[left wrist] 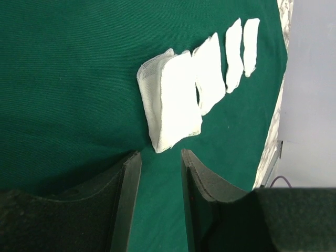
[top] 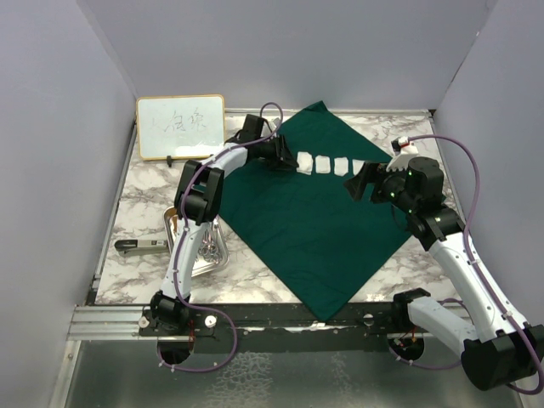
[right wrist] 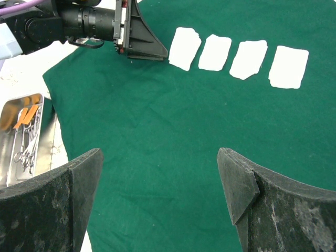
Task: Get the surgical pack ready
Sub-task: Adjust the medical item in the surgical kit.
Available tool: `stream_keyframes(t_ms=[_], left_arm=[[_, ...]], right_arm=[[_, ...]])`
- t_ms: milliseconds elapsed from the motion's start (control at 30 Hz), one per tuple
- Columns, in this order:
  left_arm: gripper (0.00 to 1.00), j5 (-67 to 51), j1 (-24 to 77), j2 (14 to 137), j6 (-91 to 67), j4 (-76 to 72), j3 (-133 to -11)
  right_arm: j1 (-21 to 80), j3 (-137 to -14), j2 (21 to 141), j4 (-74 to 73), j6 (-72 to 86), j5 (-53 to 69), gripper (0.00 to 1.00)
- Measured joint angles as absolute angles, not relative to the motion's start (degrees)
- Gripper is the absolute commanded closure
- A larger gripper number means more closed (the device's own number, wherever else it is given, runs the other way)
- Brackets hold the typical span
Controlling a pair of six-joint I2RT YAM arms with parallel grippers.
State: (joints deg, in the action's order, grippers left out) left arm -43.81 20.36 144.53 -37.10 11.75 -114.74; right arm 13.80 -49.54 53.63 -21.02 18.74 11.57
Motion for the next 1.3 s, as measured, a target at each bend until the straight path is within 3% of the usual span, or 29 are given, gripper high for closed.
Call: stream_keyframes(t_ms=[500, 1300], left_arm=[[0.60, -36.1, 22.4, 145.3, -40.1, 18.0, -119.2], [0.64, -38.6, 22.9, 146.4, -45.8, 10.7, -117.5]], right_arm=[[13.8, -49.5, 53.2, -21.0, 18.7, 11.6, 0.07], [13.8, -49.5, 53.1, -21.0, 18.7, 11.6, 0.07]])
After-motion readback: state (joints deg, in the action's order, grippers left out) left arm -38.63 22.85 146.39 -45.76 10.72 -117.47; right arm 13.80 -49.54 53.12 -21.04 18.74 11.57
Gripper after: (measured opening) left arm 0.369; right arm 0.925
